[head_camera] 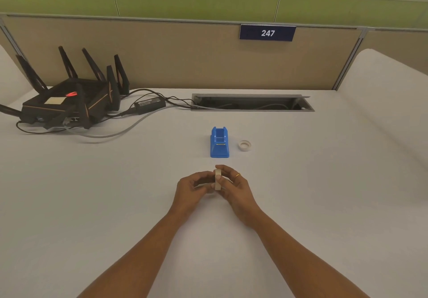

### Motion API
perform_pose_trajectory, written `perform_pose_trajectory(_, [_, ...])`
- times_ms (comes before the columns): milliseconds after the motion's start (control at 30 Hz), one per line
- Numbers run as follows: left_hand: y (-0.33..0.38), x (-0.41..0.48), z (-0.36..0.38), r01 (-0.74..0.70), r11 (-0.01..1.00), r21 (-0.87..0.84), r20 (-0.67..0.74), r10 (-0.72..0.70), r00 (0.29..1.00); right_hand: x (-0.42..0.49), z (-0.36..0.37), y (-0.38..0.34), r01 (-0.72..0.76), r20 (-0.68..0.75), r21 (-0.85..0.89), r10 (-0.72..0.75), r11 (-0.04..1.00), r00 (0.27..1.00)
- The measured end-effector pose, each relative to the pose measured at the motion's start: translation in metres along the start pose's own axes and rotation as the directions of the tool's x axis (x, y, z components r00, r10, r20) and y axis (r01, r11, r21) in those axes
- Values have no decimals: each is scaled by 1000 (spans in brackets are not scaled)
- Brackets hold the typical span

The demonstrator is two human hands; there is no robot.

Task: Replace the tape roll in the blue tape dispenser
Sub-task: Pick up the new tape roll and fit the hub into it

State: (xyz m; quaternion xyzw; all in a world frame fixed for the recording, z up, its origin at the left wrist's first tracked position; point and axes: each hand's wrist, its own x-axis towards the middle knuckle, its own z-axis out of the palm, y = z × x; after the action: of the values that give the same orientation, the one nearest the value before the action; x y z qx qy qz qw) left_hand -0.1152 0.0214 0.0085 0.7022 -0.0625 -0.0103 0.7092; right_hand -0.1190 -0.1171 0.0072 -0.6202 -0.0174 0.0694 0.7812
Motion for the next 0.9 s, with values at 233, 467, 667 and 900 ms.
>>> perform_pose_trajectory(233, [-1, 1, -2, 2, 1000, 8, -21, -2, 1000, 0, 0, 1, 19, 17, -19, -19, 1000, 1000])
perform_pose_trajectory(467, [-1, 2, -2, 8, 1000, -5, -27, -8, 1000, -3, 1, -1, 49, 37, -14, -48, 999, 998])
perform_pose_trajectory(667, [-2, 2, -2, 16, 999, -39, -30, -17, 999, -4, 3, -3, 39, 22, -52, -38, 998, 999])
perform_pose_trajectory(900, [-3, 2, -3, 14, 999, -35, -29, -15, 999, -1, 1, -2, -4, 3, -60, 4, 998, 1000])
